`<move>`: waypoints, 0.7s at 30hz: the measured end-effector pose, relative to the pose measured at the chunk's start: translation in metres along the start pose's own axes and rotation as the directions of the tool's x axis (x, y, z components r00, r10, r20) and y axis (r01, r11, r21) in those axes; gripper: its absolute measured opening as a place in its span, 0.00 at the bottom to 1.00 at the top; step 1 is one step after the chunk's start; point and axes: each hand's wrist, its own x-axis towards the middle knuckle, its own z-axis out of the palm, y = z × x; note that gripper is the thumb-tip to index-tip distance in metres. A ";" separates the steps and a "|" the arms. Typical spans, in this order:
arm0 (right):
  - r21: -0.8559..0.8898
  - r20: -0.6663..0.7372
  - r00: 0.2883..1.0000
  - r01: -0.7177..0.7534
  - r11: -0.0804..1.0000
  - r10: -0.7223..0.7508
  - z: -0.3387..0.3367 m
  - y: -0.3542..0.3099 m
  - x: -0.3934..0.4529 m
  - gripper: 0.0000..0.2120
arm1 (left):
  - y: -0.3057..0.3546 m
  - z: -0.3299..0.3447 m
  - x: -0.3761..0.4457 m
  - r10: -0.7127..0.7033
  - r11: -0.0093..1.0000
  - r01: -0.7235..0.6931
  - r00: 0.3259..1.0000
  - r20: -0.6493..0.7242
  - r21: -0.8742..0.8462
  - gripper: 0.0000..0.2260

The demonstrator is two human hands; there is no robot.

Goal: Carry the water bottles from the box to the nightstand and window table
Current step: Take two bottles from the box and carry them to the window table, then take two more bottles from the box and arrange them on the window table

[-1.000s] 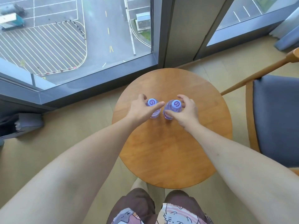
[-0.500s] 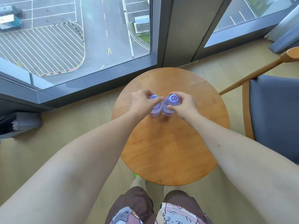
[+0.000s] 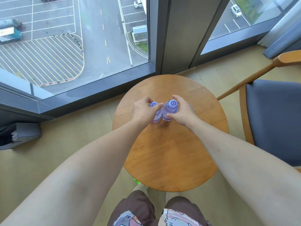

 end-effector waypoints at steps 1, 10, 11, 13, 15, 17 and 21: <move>-0.026 -0.001 1.000 -0.005 1.000 0.005 -0.002 -0.001 -0.002 0.41 | 0.001 -0.002 -0.001 -0.002 1.000 0.002 1.000 0.028 -0.001 0.20; -0.167 -0.062 0.996 0.046 0.985 -0.058 -0.036 -0.046 -0.034 0.41 | 0.035 -0.057 -0.015 0.098 0.993 -0.100 0.995 0.036 0.065 0.29; -0.183 -0.060 0.995 0.063 0.981 -0.075 -0.040 -0.057 -0.038 0.41 | 0.043 -0.067 -0.018 0.111 0.991 -0.113 0.994 0.021 0.074 0.30; -0.224 -0.053 0.990 0.115 0.968 -0.130 -0.051 -0.079 -0.044 0.42 | 0.058 -0.089 -0.026 0.141 0.988 -0.138 0.990 -0.027 0.072 0.30; -0.284 -0.035 0.980 0.179 0.942 -0.196 -0.063 -0.102 -0.050 0.43 | 0.073 -0.111 -0.036 0.166 0.984 -0.157 0.981 -0.100 0.086 0.30; -0.343 -0.007 0.961 0.256 0.904 -0.275 -0.076 -0.127 -0.055 0.44 | 0.086 -0.135 -0.051 0.188 0.978 -0.167 0.966 -0.179 0.127 0.30; -0.396 0.080 0.886 0.448 0.802 -0.456 -0.087 -0.172 -0.074 0.44 | 0.094 -0.176 -0.094 0.195 0.970 -0.133 0.926 -0.322 0.203 0.30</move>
